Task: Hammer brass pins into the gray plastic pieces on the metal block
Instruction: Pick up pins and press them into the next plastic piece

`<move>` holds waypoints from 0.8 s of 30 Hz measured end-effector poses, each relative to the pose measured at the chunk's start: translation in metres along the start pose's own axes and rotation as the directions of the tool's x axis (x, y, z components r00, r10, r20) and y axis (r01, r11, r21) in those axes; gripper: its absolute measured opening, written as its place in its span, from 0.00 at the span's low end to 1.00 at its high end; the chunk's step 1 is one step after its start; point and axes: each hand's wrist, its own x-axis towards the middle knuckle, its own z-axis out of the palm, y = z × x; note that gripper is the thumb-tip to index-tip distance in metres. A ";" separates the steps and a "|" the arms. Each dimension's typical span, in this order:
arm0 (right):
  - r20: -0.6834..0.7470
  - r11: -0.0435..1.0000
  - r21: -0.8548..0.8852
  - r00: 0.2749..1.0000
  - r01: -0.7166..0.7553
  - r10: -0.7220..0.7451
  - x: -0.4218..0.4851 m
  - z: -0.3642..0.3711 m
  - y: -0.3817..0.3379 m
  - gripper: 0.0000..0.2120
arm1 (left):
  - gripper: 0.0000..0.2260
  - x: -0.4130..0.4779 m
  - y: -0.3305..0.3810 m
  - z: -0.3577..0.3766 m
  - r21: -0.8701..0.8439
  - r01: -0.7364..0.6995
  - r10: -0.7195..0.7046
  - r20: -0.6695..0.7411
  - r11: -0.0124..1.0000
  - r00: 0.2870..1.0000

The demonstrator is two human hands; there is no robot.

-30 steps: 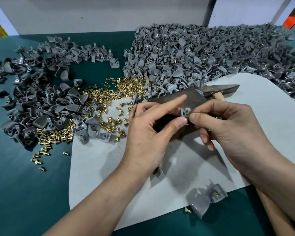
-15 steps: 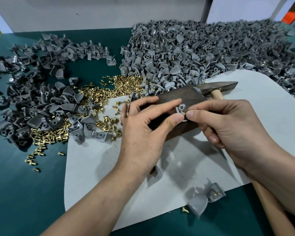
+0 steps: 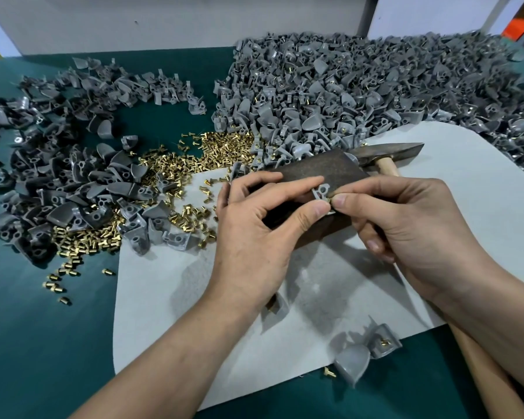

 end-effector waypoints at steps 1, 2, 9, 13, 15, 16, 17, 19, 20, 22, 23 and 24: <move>0.002 1.000 -0.001 1.000 0.005 -0.005 0.000 0.000 0.000 0.08 | 0.16 0.000 0.000 0.000 0.002 -0.003 0.003 0.003 1.000 1.000; 0.005 1.000 -0.005 1.000 0.011 -0.010 -0.001 -0.001 0.000 0.07 | 0.15 0.000 0.000 -0.001 0.005 -0.007 0.007 0.007 1.000 1.000; 0.023 0.994 -0.080 0.998 0.068 -0.066 -0.002 -0.003 -0.001 0.06 | 0.14 0.000 0.000 0.000 0.009 -0.016 0.016 0.005 1.000 1.000; 0.002 0.991 -0.097 0.995 0.096 -0.096 -0.002 -0.001 0.000 0.10 | 0.12 0.000 0.003 -0.002 0.020 -0.068 0.067 0.031 0.998 0.997; 0.001 0.990 -0.103 0.995 0.101 -0.102 -0.002 -0.001 0.001 0.11 | 0.12 0.001 0.003 -0.002 0.020 -0.066 0.066 0.040 0.998 0.997; 0.003 0.989 -0.103 0.995 0.101 -0.102 -0.001 -0.001 0.001 0.12 | 0.12 0.002 0.003 -0.002 0.019 -0.064 0.063 0.040 0.998 0.997; 0.005 0.989 -0.103 0.995 0.102 -0.102 -0.001 -0.001 0.002 0.13 | 0.12 0.002 0.003 -0.002 0.017 -0.062 0.062 0.041 0.998 0.997; 0.008 0.989 -0.100 0.994 0.106 -0.106 -0.001 0.000 0.003 0.13 | 0.12 0.002 0.003 -0.002 0.014 -0.059 0.058 0.044 0.998 0.997; 0.009 0.989 -0.098 0.994 0.111 -0.110 -0.001 0.000 0.003 0.13 | 0.12 0.001 0.003 -0.002 0.011 -0.056 0.056 0.045 0.998 0.997; 0.009 0.987 -0.097 0.992 0.126 -0.126 -0.001 0.000 0.004 0.12 | 0.12 0.001 0.003 -0.002 0.003 -0.053 0.053 0.045 0.999 0.998; 0.008 0.985 -0.102 0.991 0.136 -0.136 -0.001 0.000 0.004 0.12 | 0.12 0.001 0.002 -0.002 0.000 -0.052 0.052 0.043 0.999 0.998; 0.009 0.984 -0.107 0.989 0.145 -0.144 -0.001 0.001 0.004 0.12 | 0.12 0.001 0.002 -0.002 -0.003 -0.044 0.044 0.038 0.999 0.998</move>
